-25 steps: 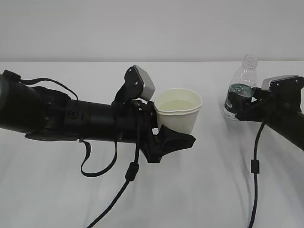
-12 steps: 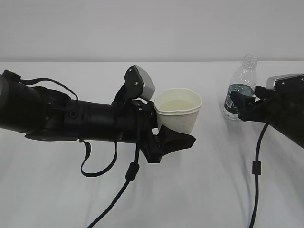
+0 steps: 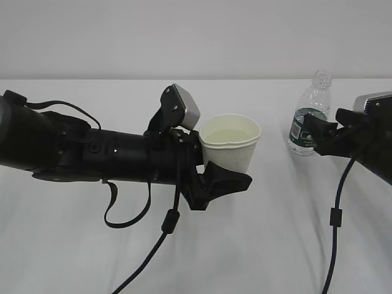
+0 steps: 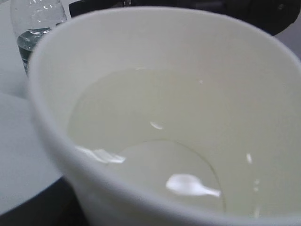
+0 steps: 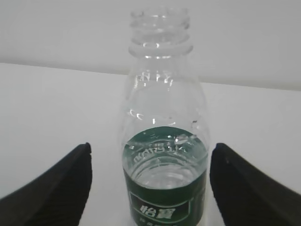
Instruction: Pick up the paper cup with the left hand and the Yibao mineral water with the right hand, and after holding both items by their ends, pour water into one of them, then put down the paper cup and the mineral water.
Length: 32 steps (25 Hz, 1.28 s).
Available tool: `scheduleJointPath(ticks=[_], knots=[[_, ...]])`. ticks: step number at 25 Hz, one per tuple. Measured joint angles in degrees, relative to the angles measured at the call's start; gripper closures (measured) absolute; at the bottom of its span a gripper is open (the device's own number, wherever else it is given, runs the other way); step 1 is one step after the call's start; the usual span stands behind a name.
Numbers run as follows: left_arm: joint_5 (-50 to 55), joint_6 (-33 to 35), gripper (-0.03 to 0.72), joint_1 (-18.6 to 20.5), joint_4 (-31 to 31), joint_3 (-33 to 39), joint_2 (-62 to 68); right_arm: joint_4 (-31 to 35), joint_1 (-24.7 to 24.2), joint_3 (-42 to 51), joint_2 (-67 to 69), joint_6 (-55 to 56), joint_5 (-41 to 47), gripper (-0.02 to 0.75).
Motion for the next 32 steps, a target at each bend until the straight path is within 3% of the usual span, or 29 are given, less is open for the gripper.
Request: scheduleJointPath(ticks=[16,32], knots=[[0.0,0.5,0.232,0.0,-1.3,0.0,0.0,0.1,0.0,7.3,-6.8,0.0,0.0,0.146],[0.5,0.8,0.232,0.0,-1.4,0.0,0.0,0.1,0.0,8.5,-16.0,0.0,1.0,0.146]])
